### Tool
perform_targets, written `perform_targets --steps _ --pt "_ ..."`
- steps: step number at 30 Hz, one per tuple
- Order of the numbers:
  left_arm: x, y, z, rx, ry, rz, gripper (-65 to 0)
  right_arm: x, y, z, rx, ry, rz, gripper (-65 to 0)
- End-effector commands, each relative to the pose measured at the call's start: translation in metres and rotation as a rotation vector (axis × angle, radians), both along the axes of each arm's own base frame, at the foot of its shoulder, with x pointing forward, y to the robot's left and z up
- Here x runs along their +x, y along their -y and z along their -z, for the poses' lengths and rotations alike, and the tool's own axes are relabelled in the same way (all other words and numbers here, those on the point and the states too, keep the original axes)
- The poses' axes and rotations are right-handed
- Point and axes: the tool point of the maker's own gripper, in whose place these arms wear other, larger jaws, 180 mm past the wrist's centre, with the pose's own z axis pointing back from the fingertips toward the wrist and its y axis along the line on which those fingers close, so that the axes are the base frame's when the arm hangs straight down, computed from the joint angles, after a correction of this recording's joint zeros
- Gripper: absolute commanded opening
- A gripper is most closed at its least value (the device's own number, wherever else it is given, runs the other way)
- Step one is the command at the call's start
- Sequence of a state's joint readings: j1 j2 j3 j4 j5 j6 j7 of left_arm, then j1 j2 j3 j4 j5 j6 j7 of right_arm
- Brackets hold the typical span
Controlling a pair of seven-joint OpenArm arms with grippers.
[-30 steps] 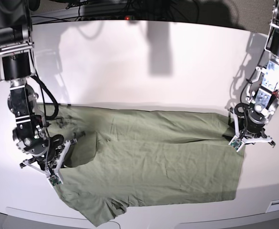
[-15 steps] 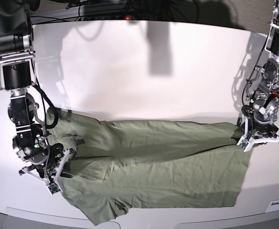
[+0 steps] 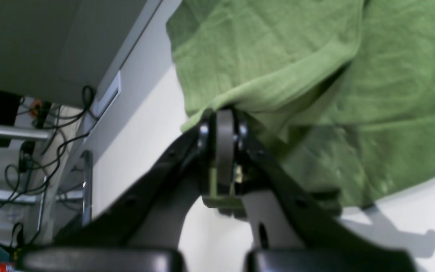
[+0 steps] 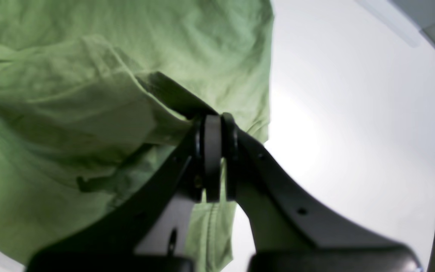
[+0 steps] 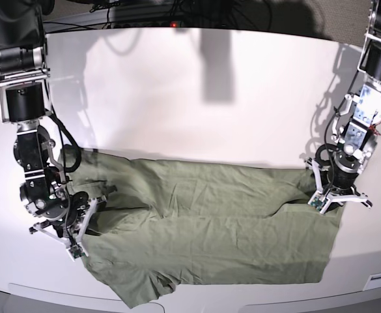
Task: Fold the T-shirt properly
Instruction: 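Lower the edge onto the opposite shirt edge and open both grippers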
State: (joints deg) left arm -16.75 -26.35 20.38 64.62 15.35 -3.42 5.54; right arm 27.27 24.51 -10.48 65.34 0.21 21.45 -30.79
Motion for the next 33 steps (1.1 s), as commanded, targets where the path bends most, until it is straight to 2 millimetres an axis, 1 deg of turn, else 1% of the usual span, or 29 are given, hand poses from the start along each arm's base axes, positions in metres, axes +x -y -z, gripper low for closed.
perform_targets --steps 1,5,7,9,11,14,17,20,22,25,26,27,28,29,30,31,33 --pt "0.017 -0.010 -0.026 0.011 0.077 -0.005 -65.0 0.013 -0.001 -0.019 0.012 0.064 -0.005 -65.0" --pt "0.028 -0.022 -0.025 0.009 0.084 -0.019 -65.0 0.013 -0.011 -0.003 0.047 0.050 -0.009 -65.0" --pt "0.033 -0.026 -0.020 0.003 0.079 -0.028 -65.0 0.014 -0.016 0.003 0.046 0.047 -0.013 -65.0" --pt "0.036 -0.028 -0.011 -0.010 0.066 -0.034 -65.0 0.016 -0.020 0.004 0.032 0.061 -0.018 -65.0" --pt "0.037 -0.025 -0.001 -0.027 0.054 -0.035 -65.0 0.019 -0.021 0.002 0.024 0.090 -0.009 -65.0" --pt "0.037 -0.016 0.009 -0.056 0.045 -0.025 -65.0 0.022 -0.024 0.001 0.038 0.113 0.004 -65.0" --pt "0.036 -0.007 0.014 -0.075 0.048 -0.009 -65.0 0.026 -0.021 0.008 0.051 0.119 0.013 -65.0" --pt "0.036 -0.006 0.015 -0.078 0.053 -0.002 -65.0 0.032 -0.012 0.012 0.054 0.116 0.047 -65.0" --pt "0.037 -0.008 0.013 -0.073 0.062 -0.010 -65.0 0.037 -0.010 0.009 0.059 0.130 0.047 -65.0" --pt "0.039 -0.009 0.007 -0.069 0.101 -0.014 -65.0 0.048 -0.018 -0.008 0.088 0.236 0.004 -65.0" --pt "0.040 -0.011 0.004 -0.065 0.113 -0.017 -65.0 0.052 -0.023 -0.015 0.100 0.275 -0.014 -56.3" --pt "0.040 -0.010 0.003 -0.066 0.121 -0.012 -59.9 0.056 -0.028 -0.024 0.113 0.321 -0.034 -47.1" --pt "0.040 -0.010 0.002 -0.068 0.124 -0.009 -56.0 0.060 -0.033 -0.032 0.110 0.366 -0.062 -39.6" --pt "0.040 -0.010 0.003 -0.068 0.124 -0.009 -54.6 0.063 -0.038 -0.039 0.084 0.401 -0.093 -33.9" --pt "0.040 -0.009 0.002 -0.072 0.125 -0.009 -54.6 0.065 -0.041 -0.044 0.061 0.418 -0.114 -30.1" --pt "0.040 -0.009 0.002 -0.073 0.128 -0.007 -54.6 0.067 -0.044 -0.046 0.058 0.423 -0.119 -28.5" --pt "0.040 -0.008 0.001 -0.075 0.134 -0.001 -54.6 0.069 -0.051 -0.047 0.073 0.425 -0.123 -28.4"
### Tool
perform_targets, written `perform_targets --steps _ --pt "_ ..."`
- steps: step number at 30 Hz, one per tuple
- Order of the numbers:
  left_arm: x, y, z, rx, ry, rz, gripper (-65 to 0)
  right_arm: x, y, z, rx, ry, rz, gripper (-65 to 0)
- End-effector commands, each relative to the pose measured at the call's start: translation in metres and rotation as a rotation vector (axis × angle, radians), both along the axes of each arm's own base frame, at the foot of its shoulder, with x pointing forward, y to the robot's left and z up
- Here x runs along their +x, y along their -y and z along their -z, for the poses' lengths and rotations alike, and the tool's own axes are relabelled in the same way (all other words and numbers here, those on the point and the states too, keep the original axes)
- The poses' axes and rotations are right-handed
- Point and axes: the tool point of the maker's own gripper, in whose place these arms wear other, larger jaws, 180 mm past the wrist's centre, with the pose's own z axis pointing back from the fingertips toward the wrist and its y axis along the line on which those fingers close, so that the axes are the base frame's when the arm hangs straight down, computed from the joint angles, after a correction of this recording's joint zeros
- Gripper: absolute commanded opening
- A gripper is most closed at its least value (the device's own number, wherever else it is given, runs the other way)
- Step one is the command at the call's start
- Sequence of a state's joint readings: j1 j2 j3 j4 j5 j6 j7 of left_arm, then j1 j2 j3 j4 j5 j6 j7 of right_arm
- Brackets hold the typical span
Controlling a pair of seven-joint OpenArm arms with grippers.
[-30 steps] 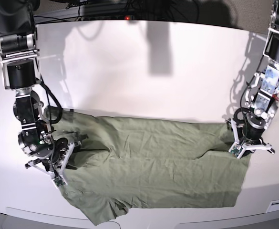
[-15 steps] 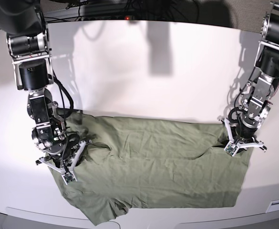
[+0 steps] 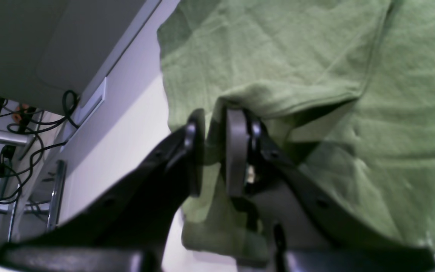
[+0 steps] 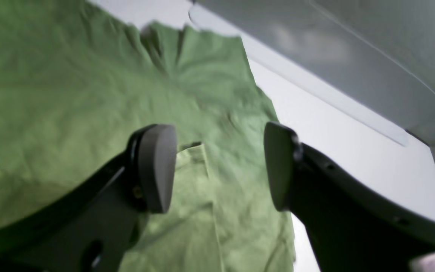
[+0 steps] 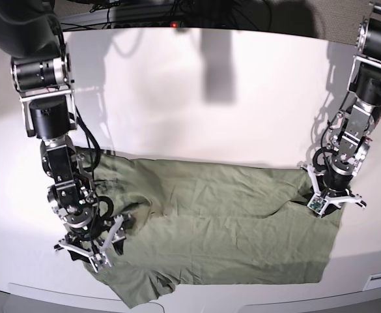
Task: Fold the T-shirt properly
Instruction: 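Lower the edge onto the opposite shirt edge and open both grippers, then raise both grippers and move them back to the folded edge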
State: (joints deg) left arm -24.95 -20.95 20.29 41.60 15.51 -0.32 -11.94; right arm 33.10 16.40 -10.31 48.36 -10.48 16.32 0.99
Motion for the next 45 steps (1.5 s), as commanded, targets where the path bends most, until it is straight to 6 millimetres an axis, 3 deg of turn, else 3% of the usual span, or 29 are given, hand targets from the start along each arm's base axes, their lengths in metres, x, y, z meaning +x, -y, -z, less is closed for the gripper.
perform_targets --steps 1,5,10,15,21,25,28,31,34,36,39,45 --pt "0.016 -0.006 -0.027 0.004 0.078 -0.004 -54.6 0.012 -0.002 -0.026 0.010 0.059 -0.004 -28.4" --pt "0.015 -0.009 -0.025 0.011 0.065 -0.018 -54.6 0.002 -0.011 0.003 0.045 -0.127 0.025 -28.4" --pt "0.015 -0.011 -0.025 0.014 0.062 -0.021 -54.6 -0.020 -0.007 0.025 0.105 -0.289 0.072 -28.4" --pt "0.015 -0.011 -0.025 0.014 0.063 -0.020 -54.6 -0.041 -0.009 0.060 0.130 -0.326 0.064 -28.4" --pt "0.017 -0.010 -0.027 0.014 0.070 -0.017 -54.6 -0.033 -0.013 0.068 0.162 -0.304 0.067 -28.5" --pt "0.036 -0.007 -0.055 0.026 0.148 0.017 -51.8 -0.032 -0.018 0.070 0.163 -0.329 0.069 -28.5" --pt "0.053 -0.020 -0.070 0.041 0.159 -0.015 -50.4 -0.036 -0.019 0.075 0.157 -0.362 0.077 -28.5" --pt "0.063 -0.044 -0.065 0.059 0.099 -0.097 -50.4 -0.037 -0.021 0.077 0.157 -0.376 0.078 -28.5" --pt "0.060 -0.077 -0.054 0.007 -0.017 -0.278 -50.4 -0.036 -0.024 0.076 0.167 -0.368 0.073 -28.5" --pt "0.055 -0.085 -0.057 -0.135 -0.044 -0.368 -50.4 -0.035 -0.025 0.075 0.180 -0.361 0.071 -28.5" --pt "0.042 -0.074 -0.069 -0.270 -0.069 -0.375 -50.4 -0.035 -0.025 0.074 0.180 -0.360 0.071 -28.5" --pt "-0.015 -0.006 -0.080 -0.278 -0.094 -0.152 -50.4 -0.034 -0.023 0.072 0.176 -0.346 0.070 -28.5"
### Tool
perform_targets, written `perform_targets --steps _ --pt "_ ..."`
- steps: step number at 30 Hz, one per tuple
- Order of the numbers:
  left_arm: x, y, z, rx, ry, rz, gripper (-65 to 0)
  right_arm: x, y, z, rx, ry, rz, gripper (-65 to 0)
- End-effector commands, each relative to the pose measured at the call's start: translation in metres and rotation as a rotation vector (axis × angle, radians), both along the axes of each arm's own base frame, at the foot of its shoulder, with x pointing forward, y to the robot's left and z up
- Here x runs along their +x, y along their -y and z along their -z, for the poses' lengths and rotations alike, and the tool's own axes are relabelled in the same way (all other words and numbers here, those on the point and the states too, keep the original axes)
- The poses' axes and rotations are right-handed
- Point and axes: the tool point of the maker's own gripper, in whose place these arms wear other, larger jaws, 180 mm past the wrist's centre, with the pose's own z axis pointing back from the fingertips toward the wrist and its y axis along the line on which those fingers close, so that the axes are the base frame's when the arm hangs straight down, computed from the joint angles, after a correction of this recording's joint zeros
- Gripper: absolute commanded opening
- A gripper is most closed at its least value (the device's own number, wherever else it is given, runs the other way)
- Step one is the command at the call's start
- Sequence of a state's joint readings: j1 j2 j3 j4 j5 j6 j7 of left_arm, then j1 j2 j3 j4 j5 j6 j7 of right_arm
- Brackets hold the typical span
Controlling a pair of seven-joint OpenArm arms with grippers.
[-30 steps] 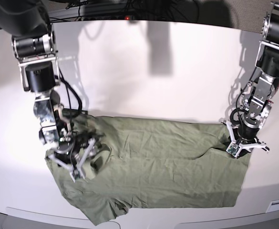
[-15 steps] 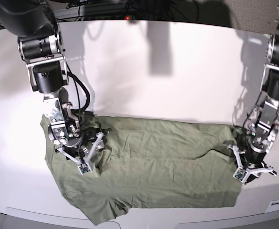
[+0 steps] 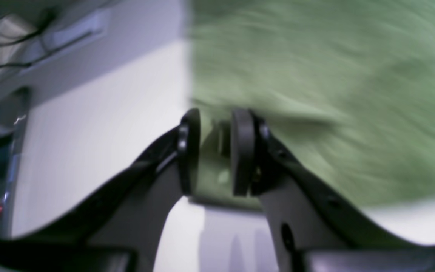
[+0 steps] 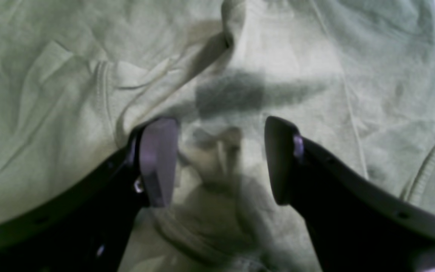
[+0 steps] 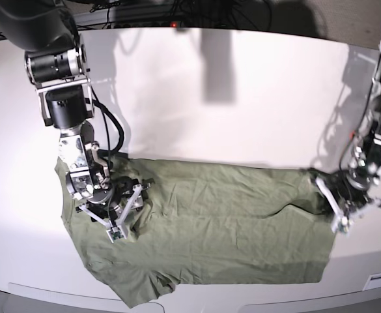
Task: Fold the T-shirt properly
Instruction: 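Raise both grippers and move them back to the folded edge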
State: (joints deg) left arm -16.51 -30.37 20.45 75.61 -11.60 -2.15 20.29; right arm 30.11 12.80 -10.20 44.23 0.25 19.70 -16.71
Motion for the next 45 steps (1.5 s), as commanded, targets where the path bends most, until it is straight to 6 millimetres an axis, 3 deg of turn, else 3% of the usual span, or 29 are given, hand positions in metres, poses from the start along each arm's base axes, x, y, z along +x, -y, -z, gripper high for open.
perform_targets --steps 1,4,7,10,13,20,24,32,36,41,45 --pt "0.009 0.002 -0.027 0.011 0.097 0.020 -50.4 0.019 0.002 -0.025 0.004 0.072 0.001 -28.5" --pt "0.007 0.019 -0.013 0.014 0.092 0.034 -50.4 0.019 0.000 -0.032 0.001 0.093 -0.018 -28.5" --pt "0.017 0.030 0.001 -0.035 0.062 0.004 -50.4 0.018 -0.008 -0.051 -0.002 0.143 -0.042 -28.5" --pt "0.024 0.032 0.012 -0.072 0.008 -0.039 -50.4 0.008 -0.015 -0.061 0.003 0.134 -0.052 -28.5" --pt "0.027 0.031 0.020 -0.078 -0.031 -0.053 -50.4 -0.001 -0.008 -0.061 0.000 0.116 -0.026 -28.5" --pt "0.017 0.003 0.051 -0.064 -0.109 -0.123 -50.4 -0.029 0.046 -0.037 0.049 0.037 0.142 -28.5" --pt "0.004 0.000 0.076 -0.092 -0.180 -0.122 -50.4 -0.054 0.049 -0.013 0.064 -0.020 0.130 -28.5" --pt "-0.008 0.005 0.089 -0.106 -0.229 -0.105 -50.4 -0.082 0.049 0.013 0.077 -0.092 0.129 -28.5" --pt "-0.026 0.001 0.107 -0.090 -0.305 -0.116 -50.4 -0.098 0.049 0.026 0.080 -0.128 0.129 -28.5" --pt "-0.068 -0.004 0.139 -0.095 -0.373 -0.131 -50.4 -0.127 0.056 0.040 0.058 -0.168 0.125 -28.5" --pt "-0.093 -0.010 0.147 -0.122 -0.384 -0.159 -50.4 -0.149 0.062 0.039 0.039 -0.178 0.109 -28.5"
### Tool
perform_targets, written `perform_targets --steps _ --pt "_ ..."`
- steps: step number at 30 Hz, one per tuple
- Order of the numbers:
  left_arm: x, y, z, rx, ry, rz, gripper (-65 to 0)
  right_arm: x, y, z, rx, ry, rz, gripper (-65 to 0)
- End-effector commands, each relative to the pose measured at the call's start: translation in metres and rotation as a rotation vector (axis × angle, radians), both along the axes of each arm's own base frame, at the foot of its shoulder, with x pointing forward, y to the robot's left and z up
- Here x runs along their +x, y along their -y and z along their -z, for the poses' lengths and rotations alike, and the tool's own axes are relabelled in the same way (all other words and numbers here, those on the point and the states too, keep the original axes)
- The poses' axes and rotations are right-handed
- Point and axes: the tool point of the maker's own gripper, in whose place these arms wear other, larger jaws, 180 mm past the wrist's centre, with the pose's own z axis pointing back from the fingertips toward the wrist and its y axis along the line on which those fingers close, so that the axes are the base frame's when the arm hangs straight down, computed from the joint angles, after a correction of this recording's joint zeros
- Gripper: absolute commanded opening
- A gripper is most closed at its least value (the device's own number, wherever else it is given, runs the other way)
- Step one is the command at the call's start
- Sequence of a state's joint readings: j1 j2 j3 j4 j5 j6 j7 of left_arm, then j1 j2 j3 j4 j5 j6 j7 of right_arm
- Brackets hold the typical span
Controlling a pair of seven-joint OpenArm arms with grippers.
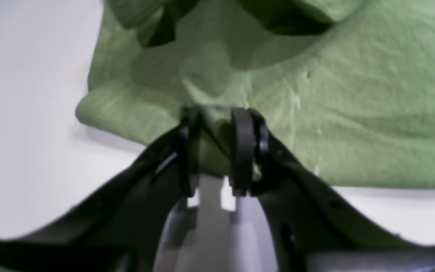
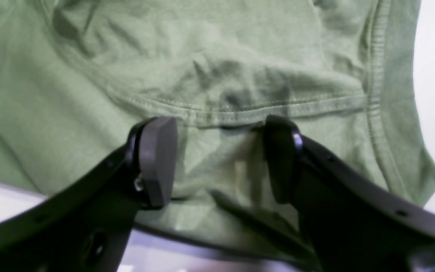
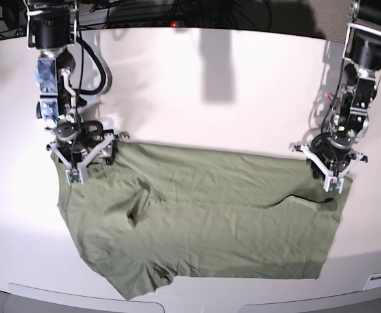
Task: Fold the T-shirt properly
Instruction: 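Raise both grippers and move them back to the folded edge, then grasp the folded shirt edge with both grippers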
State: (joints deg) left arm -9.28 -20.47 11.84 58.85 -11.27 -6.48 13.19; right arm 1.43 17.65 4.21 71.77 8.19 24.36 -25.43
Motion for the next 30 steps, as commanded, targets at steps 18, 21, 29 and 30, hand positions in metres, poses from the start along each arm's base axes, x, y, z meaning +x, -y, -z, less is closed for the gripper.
perform_targets --steps 18,21,29,30 --pt "-0.160 -0.014 0.037 0.051 -0.317 0.069 -50.4 -0.109 -0.008 0.008 -0.075 -0.146 -0.091 -28.5" --pt "-0.185 -0.012 0.044 0.062 -0.358 0.084 -50.4 -0.125 -0.009 0.011 -0.077 -0.173 -0.096 -28.5" --pt "-0.250 -0.013 0.053 0.144 -0.442 0.107 -50.4 -0.175 -0.001 0.026 -0.081 -0.271 -0.077 -28.5" --pt "-0.257 -0.011 0.052 0.141 -0.450 0.112 -50.4 -0.180 0.000 0.027 -0.081 -0.282 -0.075 -28.5"
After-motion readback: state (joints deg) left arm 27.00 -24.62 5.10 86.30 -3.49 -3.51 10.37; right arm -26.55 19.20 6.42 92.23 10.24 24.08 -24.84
